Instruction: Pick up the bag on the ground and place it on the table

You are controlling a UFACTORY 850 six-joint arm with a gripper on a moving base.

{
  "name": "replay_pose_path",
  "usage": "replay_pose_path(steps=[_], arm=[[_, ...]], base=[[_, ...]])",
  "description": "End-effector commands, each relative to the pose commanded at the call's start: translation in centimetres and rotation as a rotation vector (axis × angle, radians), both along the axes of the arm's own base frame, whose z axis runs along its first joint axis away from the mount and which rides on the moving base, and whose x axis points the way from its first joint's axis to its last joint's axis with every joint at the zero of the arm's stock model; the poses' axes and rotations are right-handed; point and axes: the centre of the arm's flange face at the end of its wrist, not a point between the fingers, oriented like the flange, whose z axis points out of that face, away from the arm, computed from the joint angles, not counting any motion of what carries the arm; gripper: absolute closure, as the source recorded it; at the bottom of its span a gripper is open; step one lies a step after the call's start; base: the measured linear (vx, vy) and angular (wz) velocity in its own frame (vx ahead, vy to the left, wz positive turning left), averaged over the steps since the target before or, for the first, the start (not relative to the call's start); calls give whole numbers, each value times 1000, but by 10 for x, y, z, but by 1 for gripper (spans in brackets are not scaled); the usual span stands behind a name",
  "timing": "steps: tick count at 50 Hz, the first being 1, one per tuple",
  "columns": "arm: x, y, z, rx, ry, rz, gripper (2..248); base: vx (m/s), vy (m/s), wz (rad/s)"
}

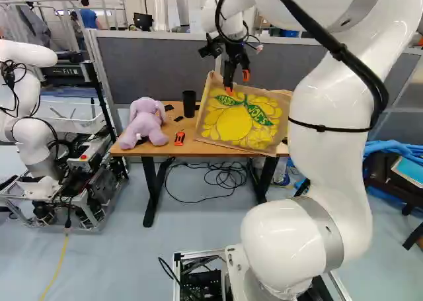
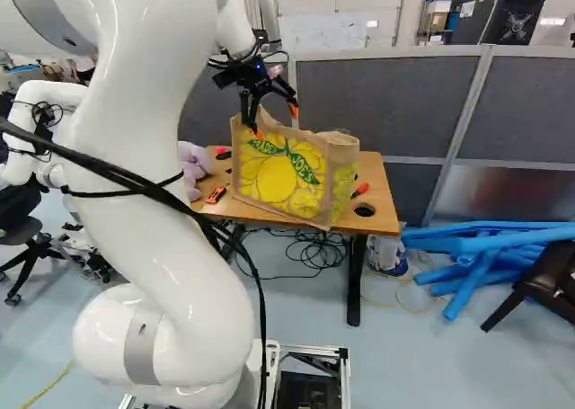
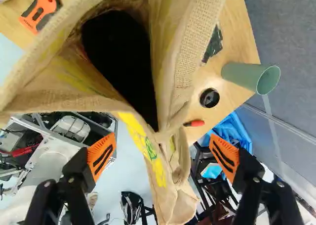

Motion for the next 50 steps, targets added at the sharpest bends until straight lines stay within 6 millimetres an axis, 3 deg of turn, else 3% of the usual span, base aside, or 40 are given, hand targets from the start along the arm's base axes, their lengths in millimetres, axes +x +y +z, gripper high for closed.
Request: replay_pose_path(steps=[50], arm=[[-28,-2,68,10,-127,0,3]], base=[[0,0,0]])
